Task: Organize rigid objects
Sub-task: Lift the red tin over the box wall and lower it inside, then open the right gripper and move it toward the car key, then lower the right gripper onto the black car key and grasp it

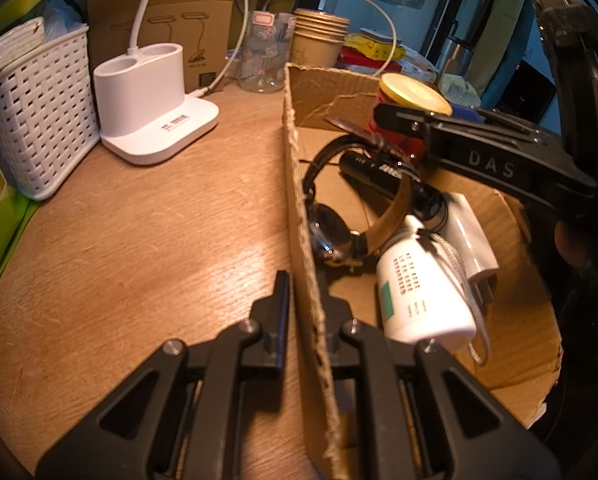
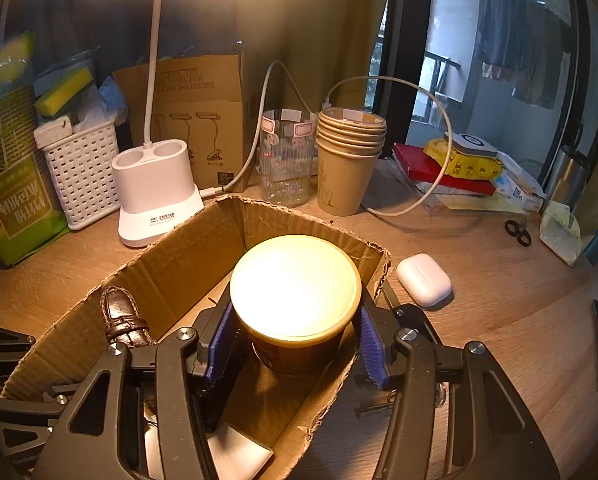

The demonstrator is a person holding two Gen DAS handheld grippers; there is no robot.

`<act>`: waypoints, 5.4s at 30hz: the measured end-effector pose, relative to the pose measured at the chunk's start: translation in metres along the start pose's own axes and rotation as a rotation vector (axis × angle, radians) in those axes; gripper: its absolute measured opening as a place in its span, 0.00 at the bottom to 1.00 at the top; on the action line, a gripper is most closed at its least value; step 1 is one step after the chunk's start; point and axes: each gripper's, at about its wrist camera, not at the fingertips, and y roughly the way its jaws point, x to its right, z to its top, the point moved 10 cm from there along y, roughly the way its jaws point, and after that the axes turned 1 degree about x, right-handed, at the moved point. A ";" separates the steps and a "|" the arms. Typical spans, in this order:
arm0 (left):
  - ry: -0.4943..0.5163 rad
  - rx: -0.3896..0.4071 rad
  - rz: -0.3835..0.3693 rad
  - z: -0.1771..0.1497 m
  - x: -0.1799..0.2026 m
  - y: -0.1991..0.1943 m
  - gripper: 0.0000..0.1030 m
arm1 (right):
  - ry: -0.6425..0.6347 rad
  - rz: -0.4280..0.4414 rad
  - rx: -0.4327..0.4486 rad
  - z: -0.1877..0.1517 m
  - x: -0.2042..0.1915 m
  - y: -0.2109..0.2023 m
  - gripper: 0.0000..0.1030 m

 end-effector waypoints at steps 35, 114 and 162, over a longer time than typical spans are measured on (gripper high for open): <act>0.000 -0.001 0.000 0.000 0.000 0.000 0.12 | 0.018 -0.003 0.031 0.006 0.007 -0.015 0.69; 0.000 0.000 -0.001 0.000 0.000 0.000 0.12 | 0.177 -0.088 -0.217 -0.052 0.103 0.046 0.57; 0.000 0.000 0.000 0.000 0.000 0.000 0.12 | 0.084 -0.173 0.028 0.000 0.087 -0.039 0.36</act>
